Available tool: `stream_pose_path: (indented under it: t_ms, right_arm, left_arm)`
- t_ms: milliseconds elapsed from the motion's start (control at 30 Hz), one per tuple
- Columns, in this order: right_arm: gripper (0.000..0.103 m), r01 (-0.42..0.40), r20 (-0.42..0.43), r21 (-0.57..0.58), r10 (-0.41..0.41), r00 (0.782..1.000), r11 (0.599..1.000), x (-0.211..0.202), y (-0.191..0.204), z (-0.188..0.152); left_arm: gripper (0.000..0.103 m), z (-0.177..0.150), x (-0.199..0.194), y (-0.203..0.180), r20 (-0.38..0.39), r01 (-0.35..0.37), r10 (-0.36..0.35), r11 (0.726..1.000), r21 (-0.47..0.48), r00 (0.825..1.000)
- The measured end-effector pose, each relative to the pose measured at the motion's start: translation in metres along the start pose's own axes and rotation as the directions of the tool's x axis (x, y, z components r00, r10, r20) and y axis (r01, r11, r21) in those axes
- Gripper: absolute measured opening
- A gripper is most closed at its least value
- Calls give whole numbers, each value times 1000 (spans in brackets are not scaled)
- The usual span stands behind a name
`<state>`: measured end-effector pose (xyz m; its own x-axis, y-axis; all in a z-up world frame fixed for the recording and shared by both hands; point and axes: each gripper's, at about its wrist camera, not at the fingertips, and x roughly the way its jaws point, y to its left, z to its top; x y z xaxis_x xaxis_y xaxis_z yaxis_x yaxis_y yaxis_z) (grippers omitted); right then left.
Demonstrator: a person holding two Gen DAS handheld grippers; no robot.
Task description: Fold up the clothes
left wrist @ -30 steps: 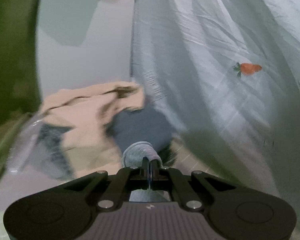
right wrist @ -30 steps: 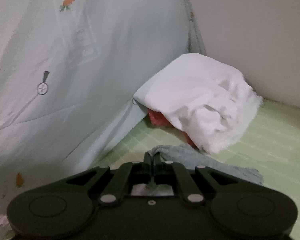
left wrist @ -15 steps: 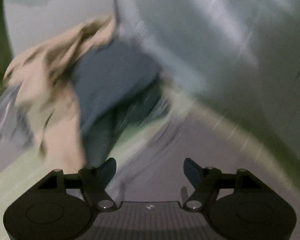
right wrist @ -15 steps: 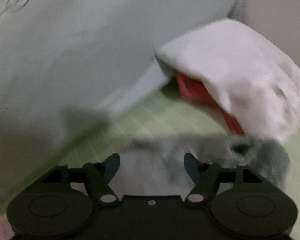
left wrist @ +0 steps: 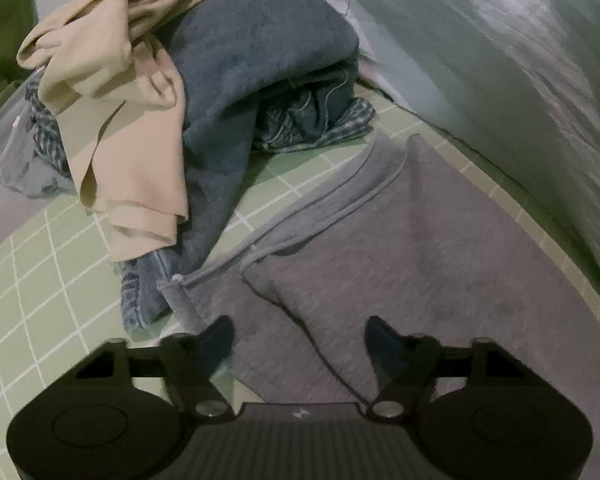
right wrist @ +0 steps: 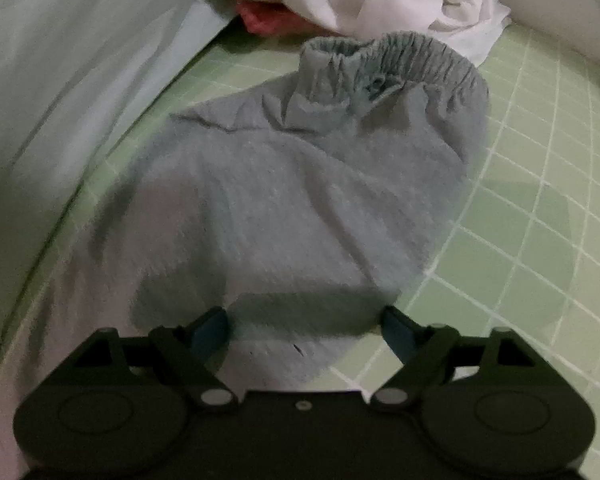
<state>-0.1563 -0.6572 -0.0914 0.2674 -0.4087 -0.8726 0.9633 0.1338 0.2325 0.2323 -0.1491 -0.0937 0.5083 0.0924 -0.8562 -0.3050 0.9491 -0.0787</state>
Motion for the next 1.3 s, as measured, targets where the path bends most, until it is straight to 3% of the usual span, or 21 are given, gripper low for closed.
stream_pose_path:
  t_ms: [33,100,167,233,533,767,900,1000,1033,1100,1167,1300]
  right_arm:
    - [76,-12,-2,-14,12,1000,1000,1,2,1]
    - [50,-23,6,-48,23,1000,999,0,5,1]
    - [8,-42,-9,-62,42,999,997,1,3,2]
    - [6,-73,-18,-34,73,997,997,0,-4,2]
    - [5,-47,3,-78,48,999,996,-39,-54,-24]
    - [5,-53,-47,-75,50,998,996,-72,-116,-64]
    - [6,-80,-75,-99,73,995,992,-89,-131,-88]
    - [9,-98,-80,-160,86,993,982,-94,-128,-95]
    - [14,-104,-78,-180,91,993,978,-96,-126,-95]
    - [26,-114,-52,-214,105,993,970,-102,-122,-89]
    - [42,-126,3,-255,131,991,959,-111,-122,-81]
    - [46,-101,114,-382,155,981,919,-121,-121,-57]
  left_arm:
    - [48,-1,0,-1,12,-14,14,1000,-1,1000]
    - [7,-1,-1,2,27,-8,8,1000,-6,1000]
    - [4,-1,-2,7,35,30,-29,999,-13,999]
    - [4,-5,-6,17,38,30,-29,999,-24,999]
    - [4,-54,-50,95,15,27,-27,999,-23,1000]
    - [4,-93,-85,187,8,-26,27,999,-47,1000]
    - [6,-103,-93,212,3,-59,59,998,-29,998]
    - [15,-107,-101,211,9,-58,58,998,11,998]
    - [21,-107,-104,207,15,-62,61,998,21,998]
    - [43,-110,-113,199,35,-58,57,998,32,998]
    - [53,-114,-126,188,70,-40,37,998,42,997]
    - [65,-127,-153,160,137,-15,5,997,78,991]
